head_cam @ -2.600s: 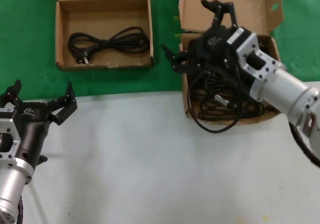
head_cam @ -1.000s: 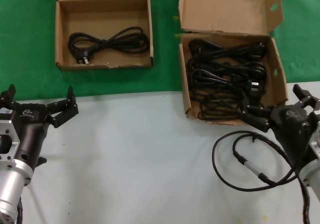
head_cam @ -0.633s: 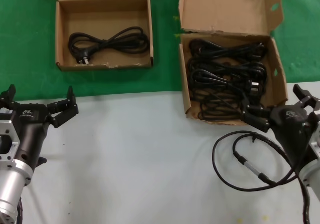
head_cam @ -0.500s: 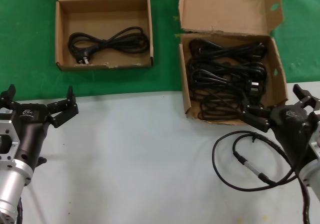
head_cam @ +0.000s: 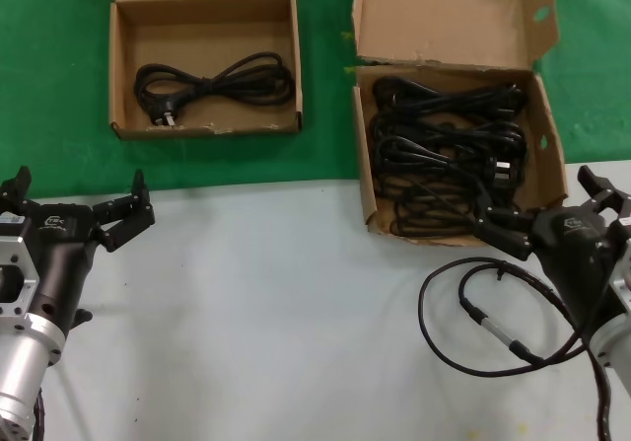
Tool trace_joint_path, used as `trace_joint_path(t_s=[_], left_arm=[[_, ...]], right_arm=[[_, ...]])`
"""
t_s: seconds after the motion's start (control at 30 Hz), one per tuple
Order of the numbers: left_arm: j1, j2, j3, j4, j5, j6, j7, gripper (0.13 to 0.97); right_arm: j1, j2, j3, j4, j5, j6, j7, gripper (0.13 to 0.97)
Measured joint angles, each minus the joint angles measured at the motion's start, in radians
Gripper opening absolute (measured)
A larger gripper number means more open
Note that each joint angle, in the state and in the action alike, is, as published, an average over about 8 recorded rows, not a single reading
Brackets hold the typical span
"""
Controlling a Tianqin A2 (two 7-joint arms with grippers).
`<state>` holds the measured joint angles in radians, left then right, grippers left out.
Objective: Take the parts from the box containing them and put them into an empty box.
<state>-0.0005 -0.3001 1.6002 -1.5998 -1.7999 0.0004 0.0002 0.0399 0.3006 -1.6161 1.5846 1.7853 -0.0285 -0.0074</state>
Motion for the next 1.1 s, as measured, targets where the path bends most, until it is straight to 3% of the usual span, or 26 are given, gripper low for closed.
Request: trace_joint_path(t_s=[1.1], left_arm=[[0.000, 0.000, 0.000, 0.000, 0.000, 0.000, 0.000, 0.966]], right_arm=[[0.000, 0.000, 0.000, 0.000, 0.000, 0.000, 0.000, 0.966]])
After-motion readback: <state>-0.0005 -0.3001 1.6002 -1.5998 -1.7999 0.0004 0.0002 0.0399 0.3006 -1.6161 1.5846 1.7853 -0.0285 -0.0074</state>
